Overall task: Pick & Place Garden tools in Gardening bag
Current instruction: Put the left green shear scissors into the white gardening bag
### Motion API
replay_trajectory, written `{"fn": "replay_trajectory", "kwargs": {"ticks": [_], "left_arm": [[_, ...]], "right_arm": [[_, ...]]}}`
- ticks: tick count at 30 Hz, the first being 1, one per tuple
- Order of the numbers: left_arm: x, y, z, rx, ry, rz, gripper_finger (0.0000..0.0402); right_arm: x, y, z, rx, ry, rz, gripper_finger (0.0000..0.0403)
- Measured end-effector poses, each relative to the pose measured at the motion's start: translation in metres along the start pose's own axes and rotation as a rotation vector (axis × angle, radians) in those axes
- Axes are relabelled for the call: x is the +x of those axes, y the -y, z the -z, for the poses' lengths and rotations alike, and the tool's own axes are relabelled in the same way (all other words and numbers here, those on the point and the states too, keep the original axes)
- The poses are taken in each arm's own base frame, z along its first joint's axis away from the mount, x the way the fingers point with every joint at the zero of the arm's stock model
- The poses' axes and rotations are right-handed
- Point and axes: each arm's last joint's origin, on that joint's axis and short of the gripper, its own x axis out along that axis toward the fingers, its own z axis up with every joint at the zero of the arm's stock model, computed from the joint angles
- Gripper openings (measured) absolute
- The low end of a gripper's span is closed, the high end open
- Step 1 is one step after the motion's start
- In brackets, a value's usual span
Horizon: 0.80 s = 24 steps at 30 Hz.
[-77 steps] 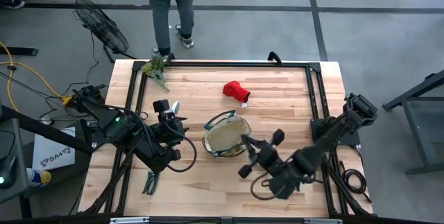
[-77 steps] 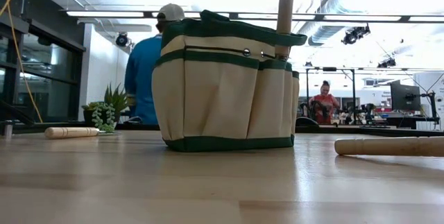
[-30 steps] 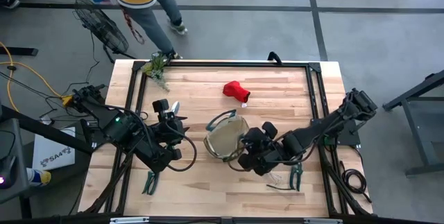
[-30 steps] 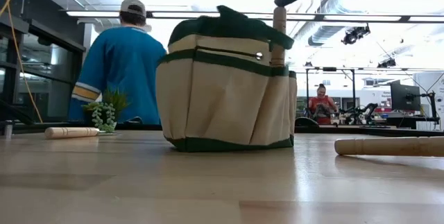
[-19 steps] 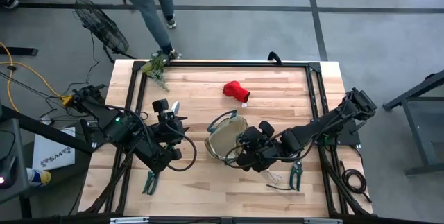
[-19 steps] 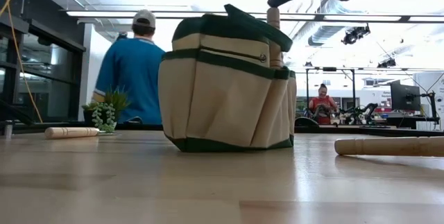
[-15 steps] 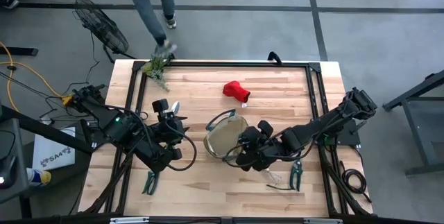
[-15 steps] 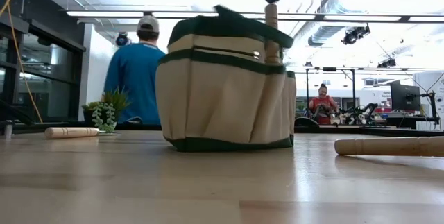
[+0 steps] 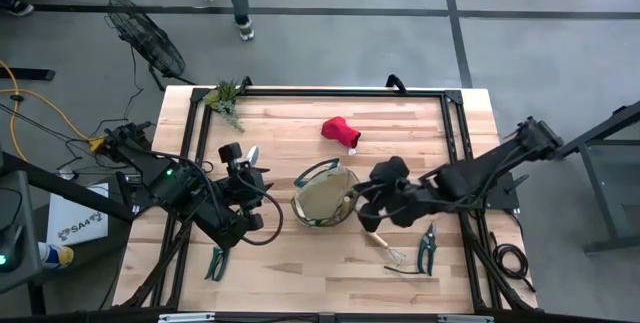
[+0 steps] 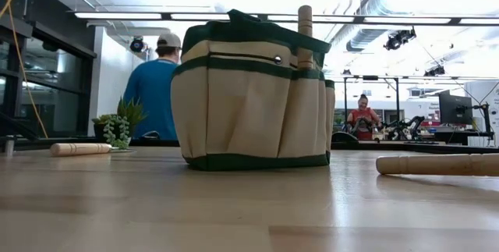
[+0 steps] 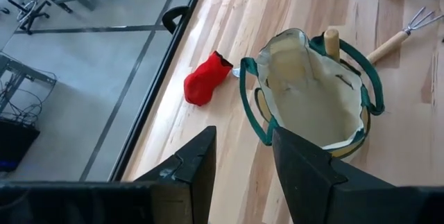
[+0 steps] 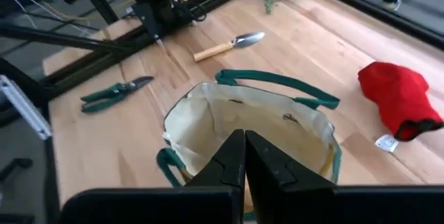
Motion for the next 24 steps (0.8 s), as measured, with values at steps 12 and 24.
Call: {"fn": "replay_trajectory", "kwargs": {"ticks": [12, 24], "left_arm": [[0.0, 0.002, -0.005, -0.101, 0.051, -0.006, 0.0136], [0.033, 0.025, -0.061, -0.12, 0.261, 0.32, 0.0136]], "right_arm": [[-0.044, 0.047, 0.002, 0.284, -0.274, 0.116, 0.0002], [-0.061, 0.067, 0.008, 0.176, -0.438, 0.193, 0.0002]]}}
